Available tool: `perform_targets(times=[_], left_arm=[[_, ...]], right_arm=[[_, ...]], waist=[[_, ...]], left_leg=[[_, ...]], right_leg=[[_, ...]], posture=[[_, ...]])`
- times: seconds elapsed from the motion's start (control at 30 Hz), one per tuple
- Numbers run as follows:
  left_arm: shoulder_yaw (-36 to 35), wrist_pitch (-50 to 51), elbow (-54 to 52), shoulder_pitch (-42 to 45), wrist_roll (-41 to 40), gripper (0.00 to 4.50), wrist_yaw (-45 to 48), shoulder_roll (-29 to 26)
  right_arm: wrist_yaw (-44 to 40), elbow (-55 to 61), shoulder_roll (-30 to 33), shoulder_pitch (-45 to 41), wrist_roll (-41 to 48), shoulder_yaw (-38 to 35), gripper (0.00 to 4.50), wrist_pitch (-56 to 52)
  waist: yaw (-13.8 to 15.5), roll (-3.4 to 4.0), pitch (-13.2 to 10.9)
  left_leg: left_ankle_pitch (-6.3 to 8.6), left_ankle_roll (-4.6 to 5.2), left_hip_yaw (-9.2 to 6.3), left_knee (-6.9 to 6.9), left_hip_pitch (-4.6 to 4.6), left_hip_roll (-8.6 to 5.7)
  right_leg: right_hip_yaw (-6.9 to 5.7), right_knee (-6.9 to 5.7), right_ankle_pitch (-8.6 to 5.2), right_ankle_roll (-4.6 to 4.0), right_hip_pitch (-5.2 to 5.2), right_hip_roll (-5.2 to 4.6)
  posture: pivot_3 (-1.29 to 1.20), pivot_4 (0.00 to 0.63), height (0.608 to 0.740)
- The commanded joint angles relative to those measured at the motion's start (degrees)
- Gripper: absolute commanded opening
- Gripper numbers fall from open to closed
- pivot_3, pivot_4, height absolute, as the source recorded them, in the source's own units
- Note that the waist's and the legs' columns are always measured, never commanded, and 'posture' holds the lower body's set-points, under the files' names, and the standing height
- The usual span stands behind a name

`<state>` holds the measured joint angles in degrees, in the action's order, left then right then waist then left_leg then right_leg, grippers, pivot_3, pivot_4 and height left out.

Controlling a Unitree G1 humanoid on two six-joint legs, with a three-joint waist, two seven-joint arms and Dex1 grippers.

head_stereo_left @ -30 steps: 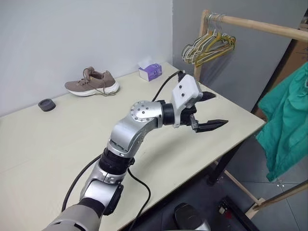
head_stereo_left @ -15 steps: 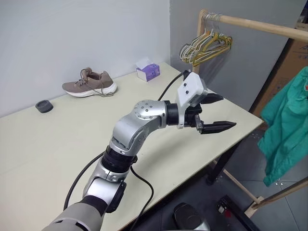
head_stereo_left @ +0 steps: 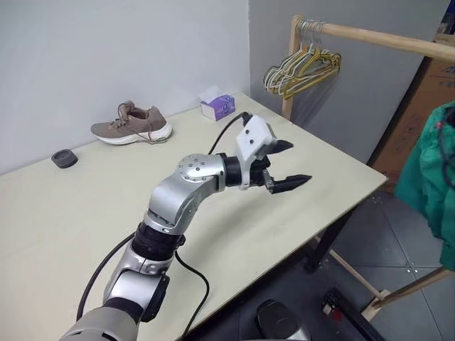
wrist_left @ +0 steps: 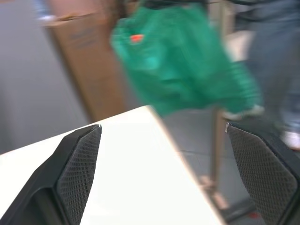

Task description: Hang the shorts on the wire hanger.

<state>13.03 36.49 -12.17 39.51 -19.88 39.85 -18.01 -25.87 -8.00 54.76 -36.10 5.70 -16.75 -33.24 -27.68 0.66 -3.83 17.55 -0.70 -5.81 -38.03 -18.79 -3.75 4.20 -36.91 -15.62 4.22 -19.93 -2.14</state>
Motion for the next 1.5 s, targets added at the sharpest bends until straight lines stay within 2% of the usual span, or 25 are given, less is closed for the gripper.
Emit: perform_targets(times=[0.03, 0.13, 0.23, 0.33, 0.4, 0.53, 0.6, 0.77, 0.9, 1.03, 1.13, 1.2, 1.33, 1.5], left_arm=[[-5.17, -1.51, -2.6, -2.81, 2.87, 4.5, -5.32, -2.04], [-6.74, -0.64, -4.41, -5.39, 2.98, 4.5, -6.4, -3.74], [-6.64, -0.3, -5.71, -6.74, 2.63, 4.5, -6.38, -4.48], [-5.79, -0.21, -6.24, -7.08, 2.64, 4.5, -5.79, -4.55], [-5.2, -0.41, -5.77, -6.69, 2.81, 4.5, -5.51, -4.15], [-4.37, -1.37, -4.71, -6.65, 3.23, 4.5, -4.98, -3.86], [-4.41, -1.58, -4.33, -6.76, 3.18, 4.5, -4.69, -3.93], [-5.22, -1.65, -4.21, -7.71, 3.32, 4.5, -4.74, -4.5], [-7.35, -2.17, -3.59, -9.3, 5.87, 4.5, -8.96, -4.75], [-13.18, -3.05, -0.49, -12.75, 13.73, 4.5, -24.17, -3.29], [-19.57, -0.21, -0.45, -16.86, 16.48, 4.5, -33.9, -0.95], [-22.51, 2.57, -2.07, -20.42, 18.83, 4.5, -38.41, -0.31], [-26.43, 0.7, -6.56, -28.54, 18.81, 4.5, -39.95, 0.5], [-30.67, 0.13, -7.82, -31.83, 16.87, 4.5, -40.68, 2.39]], right_arm=[[5.32, 3.55, -0.29, -0.46, -4.81, 1.46, 4.48, 4.89], [8.54, 3.13, -0.7, 0.28, -7.0, 1.43, 4.48, 1.94], [10.81, 6.08, -4.45, 0.65, -3.73, -3.2, 4.48, -4.59], [17.56, 12.1, -12.12, -0.89, -0.51, -11.6, 4.48, -14.18], [24.24, 18.81, -17.36, -0.78, -1.76, -15.41, 4.48, -14.49], [27.44, 30.37, -21.31, 3.81, -5.54, -11.32, 4.48, -10.04], [28.05, 34.88, -23.17, 6.96, -7.6, -6.66, 4.48, -7.09], [24.33, 38.79, -25.06, 10.72, -9.34, 4.07, 4.48, -0.03], [15.65, 35.73, -28.8, 10.93, -2.65, 9.99, 4.48, 3.16], [7.92, 28.49, -31.76, 12.22, 0.49, 15.5, 4.48, 8.85], [4.94, 21.55, -34.08, 12.56, 1.51, 17.6, 4.48, 13.48], [4.27, 15.92, -36.31, 11.8, 2.1, 17.9, 4.48, 15.94], [4.45, 5.52, -40.74, 8.81, 1.33, 18.62, 4.48, 21.38], [2.48, -3.69, -44.51, 4.36, 2.2, 18.71, 4.48, 23.83]], waist=[[1.02, 0.16, 0.1], [3.33, 0.03, 0.19], [5.45, -0.16, 0.29], [7.18, -0.16, 0.32], [7.78, -0.11, 0.35], [8.48, 0.11, 0.51], [8.41, 0.08, 0.66], [7.1, -0.04, 0.95], [6.75, -0.14, 1.03], [6.96, -0.31, 1.17], [7.6, -0.34, 1.18], [8.72, -0.5, 1.27], [11.85, -0.68, 1.38], [17.13, -0.77, 1.42]], left_leg=[[0.0, 0.0, 0.0, 0.0, -0.01, 0.0], [-0.01, 0.01, -0.14, -0.06, -0.05, 0.01], [-0.01, 0.01, -0.25, -0.09, -0.13, 0.02], [-0.01, 0.01, -0.32, -0.11, -0.19, 0.01], [-0.01, 0.01, -0.41, -0.11, -0.24, 0.01], [-0.01, -0.01, -0.43, -0.06, -0.5, 0.01], [-0.02, -0.02, -0.42, -0.08, -0.69, 0.04], [-0.03, -0.03, -0.3, -0.14, -0.91, 0.05], [-0.05, -0.02, -0.27, -0.18, -0.9, 0.08], [-0.09, -0.07, -0.31, -0.17, -0.79, 0.23], [-0.09, -0.07, -0.33, -0.15, -0.79, 0.23], [-0.09, -0.08, -0.35, -0.13, -0.83, 0.22], [-0.13, -0.16, -0.43, -0.09, -0.97, 0.22], [-0.16, -0.24, -0.45, -0.08, -1.03, 0.2]], right_leg=[[0.01, -0.03, 0.0, 0.0, -0.03, -0.01], [-0.05, -0.1, 0.02, -0.03, -0.21, -0.02], [-0.05, -0.1, 0.04, -0.06, -0.26, -0.04], [-0.03, -0.07, 0.04, -0.06, -0.27, -0.04], [-0.03, -0.09, 0.06, -0.09, -0.3, -0.08], [-0.01, -0.19, 0.06, -0.1, -0.62, -0.13], [-0.02, -0.22, 0.09, -0.14, -0.84, -0.13], [-0.06, -0.29, 0.28, -0.31, -1.15, -0.09], [-0.07, -0.29, 0.33, -0.18, -1.16, -0.03], [-0.1, -0.31, 0.44, -0.33, -1.12, 0.11], [-0.1, -0.31, 0.56, -0.51, -1.16, 0.1], [-0.11, -0.34, 0.64, -0.63, -1.24, 0.09], [-0.12, -0.45, 0.67, -0.68, -1.48, 0.08], [-0.19, -0.47, 0.76, -0.82, -1.6, 0.07]], posture=[[-0.37, 0.0, 0.74], [-0.37, 0.0, 0.74], [-0.37, 0.0, 0.74], [-0.38, 0.0, 0.74], [-0.39, 0.0, 0.74], [-0.4, 0.0, 0.74], [-0.4, 0.0, 0.74], [-0.39, 0.0, 0.74], [-0.38, 0.0, 0.74], [-0.31, 0.0, 0.74], [-0.25, 0.0, 0.74], [-0.23, 0.0, 0.74], [-0.15, 0.0, 0.74], [-0.08, 0.0, 0.74]])
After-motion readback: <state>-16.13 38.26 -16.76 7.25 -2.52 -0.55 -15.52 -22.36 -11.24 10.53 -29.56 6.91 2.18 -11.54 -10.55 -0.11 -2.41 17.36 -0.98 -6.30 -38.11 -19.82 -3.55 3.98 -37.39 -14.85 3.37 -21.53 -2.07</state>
